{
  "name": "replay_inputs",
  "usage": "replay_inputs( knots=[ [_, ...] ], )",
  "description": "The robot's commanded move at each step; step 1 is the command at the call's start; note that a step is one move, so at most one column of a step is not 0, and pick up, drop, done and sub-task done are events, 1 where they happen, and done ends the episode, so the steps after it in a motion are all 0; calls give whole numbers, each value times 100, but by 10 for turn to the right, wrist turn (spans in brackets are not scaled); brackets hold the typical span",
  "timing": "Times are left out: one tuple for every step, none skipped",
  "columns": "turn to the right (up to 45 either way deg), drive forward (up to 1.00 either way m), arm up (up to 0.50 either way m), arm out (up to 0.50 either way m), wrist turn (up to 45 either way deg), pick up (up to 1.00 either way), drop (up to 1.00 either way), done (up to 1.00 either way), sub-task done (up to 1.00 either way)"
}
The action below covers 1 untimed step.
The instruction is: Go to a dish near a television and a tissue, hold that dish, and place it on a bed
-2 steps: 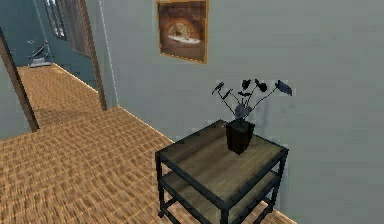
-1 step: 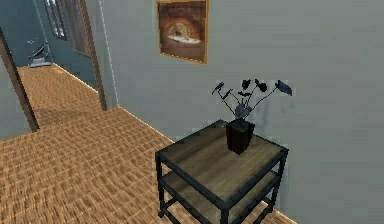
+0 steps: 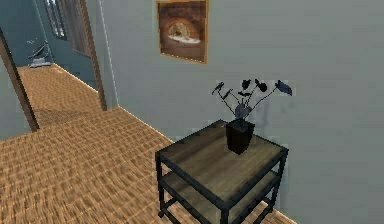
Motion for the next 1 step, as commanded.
replay_inputs(
  knots=[
    [0,0,0,0,-450,0,0,0,0]
  ],
)
